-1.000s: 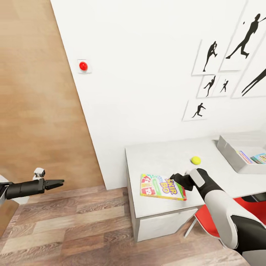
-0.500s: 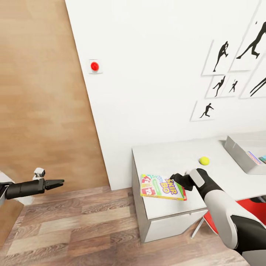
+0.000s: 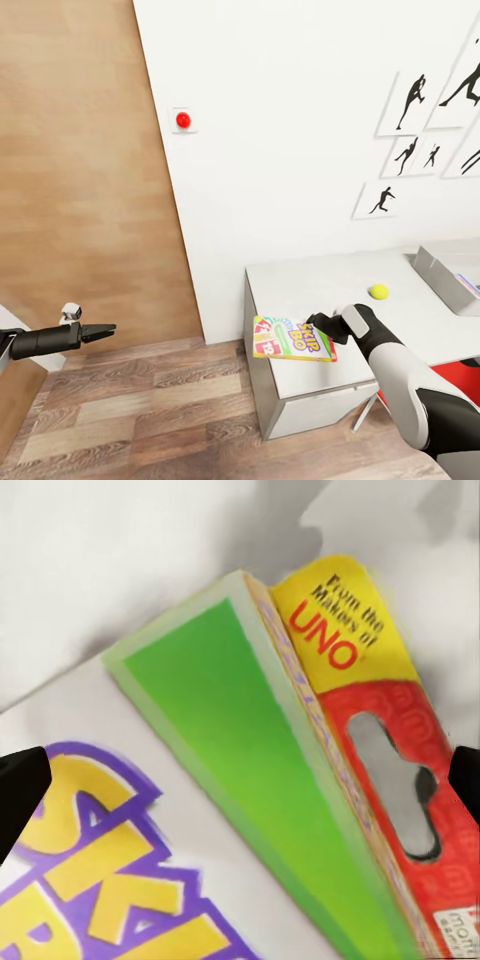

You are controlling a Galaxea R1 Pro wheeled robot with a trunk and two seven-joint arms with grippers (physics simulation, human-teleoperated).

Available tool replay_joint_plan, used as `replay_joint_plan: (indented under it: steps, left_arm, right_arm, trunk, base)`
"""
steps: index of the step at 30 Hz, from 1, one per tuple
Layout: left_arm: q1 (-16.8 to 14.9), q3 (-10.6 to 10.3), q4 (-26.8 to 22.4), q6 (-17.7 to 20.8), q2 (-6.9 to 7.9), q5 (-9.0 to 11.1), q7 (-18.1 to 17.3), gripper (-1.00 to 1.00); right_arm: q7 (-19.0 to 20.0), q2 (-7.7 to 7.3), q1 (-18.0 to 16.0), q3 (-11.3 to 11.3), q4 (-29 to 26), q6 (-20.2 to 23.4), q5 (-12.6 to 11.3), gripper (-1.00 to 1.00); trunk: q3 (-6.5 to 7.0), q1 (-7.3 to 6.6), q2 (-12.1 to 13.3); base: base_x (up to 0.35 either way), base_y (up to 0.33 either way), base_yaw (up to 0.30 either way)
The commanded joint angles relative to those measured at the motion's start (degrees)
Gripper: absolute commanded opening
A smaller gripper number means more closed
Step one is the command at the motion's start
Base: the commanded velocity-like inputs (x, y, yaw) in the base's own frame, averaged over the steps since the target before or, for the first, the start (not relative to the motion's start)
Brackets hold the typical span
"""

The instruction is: Put all the toys in the child's room - the three board games (two on the bed and one on the table), the two jigsaw puzzles on the table, and the tennis ball on the table - inside the toy box on the table in the child's room.

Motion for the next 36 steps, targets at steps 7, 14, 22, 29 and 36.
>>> replay_joint_plan:
  steps: [7,14,22,29,36]
  left_arm:
    - [-0.05,0.01,0.0,0.61,0.01,-0.05,-0.23,1.0]
    - [-0.05,0.03,0.0,0.61,0.01,-0.02,-0.23,1.0]
    - [-0.04,0.03,0.0,0.61,0.01,-0.04,-0.23,1.0]
    - [-0.06,0.03,0.0,0.61,0.01,-0.02,-0.23,1.0]
    - [-0.06,0.03,0.0,0.59,0.01,-0.02,-0.23,1.0]
  right_arm:
    - [-0.52,0.09,-0.01,-0.11,-0.08,0.18,-0.61,1.0]
    - [-0.51,0.11,-0.05,-0.08,-0.08,0.18,-0.61,1.0]
    - [-0.51,0.05,-0.04,-0.1,-0.08,0.16,-0.55,1.0]
    - [-0.51,-0.06,-0.06,-0.16,-0.09,0.16,-0.5,1.0]
    - [-0.63,-0.19,-0.06,-0.17,-0.62,0.18,-0.44,1.0]
  trunk:
    - [-0.11,0.03,-0.11]
    - [-0.11,0.03,-0.11]
    - [-0.11,0.03,-0.11]
    - [-0.11,0.03,-0.11]
    - [-0.11,0.03,-0.11]
  base:
    - [0.002,0.129,0.0]
    - [0.0,0.036,0.0]
    - [0.0,0.083,0.0]
    - [0.0,0.007,0.0]
    - [0.0,0.0,0.0]
